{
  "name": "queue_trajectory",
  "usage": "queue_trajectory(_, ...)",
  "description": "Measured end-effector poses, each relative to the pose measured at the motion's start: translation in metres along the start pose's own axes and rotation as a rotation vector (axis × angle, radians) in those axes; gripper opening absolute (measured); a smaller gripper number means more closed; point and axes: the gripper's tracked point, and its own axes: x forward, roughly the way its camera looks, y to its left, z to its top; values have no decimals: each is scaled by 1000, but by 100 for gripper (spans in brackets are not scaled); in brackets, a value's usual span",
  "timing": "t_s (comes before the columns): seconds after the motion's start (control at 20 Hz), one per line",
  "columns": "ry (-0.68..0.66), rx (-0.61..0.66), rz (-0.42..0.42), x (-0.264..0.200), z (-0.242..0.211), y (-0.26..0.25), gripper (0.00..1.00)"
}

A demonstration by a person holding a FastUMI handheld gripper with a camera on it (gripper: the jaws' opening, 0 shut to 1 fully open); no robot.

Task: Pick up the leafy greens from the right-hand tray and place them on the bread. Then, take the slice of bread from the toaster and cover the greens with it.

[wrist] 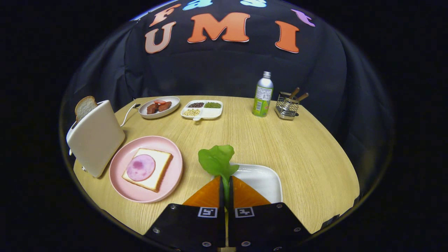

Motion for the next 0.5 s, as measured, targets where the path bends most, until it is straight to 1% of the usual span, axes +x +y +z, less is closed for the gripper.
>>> queue_trajectory(0.5,-45,-52,96,2,33,80,4)
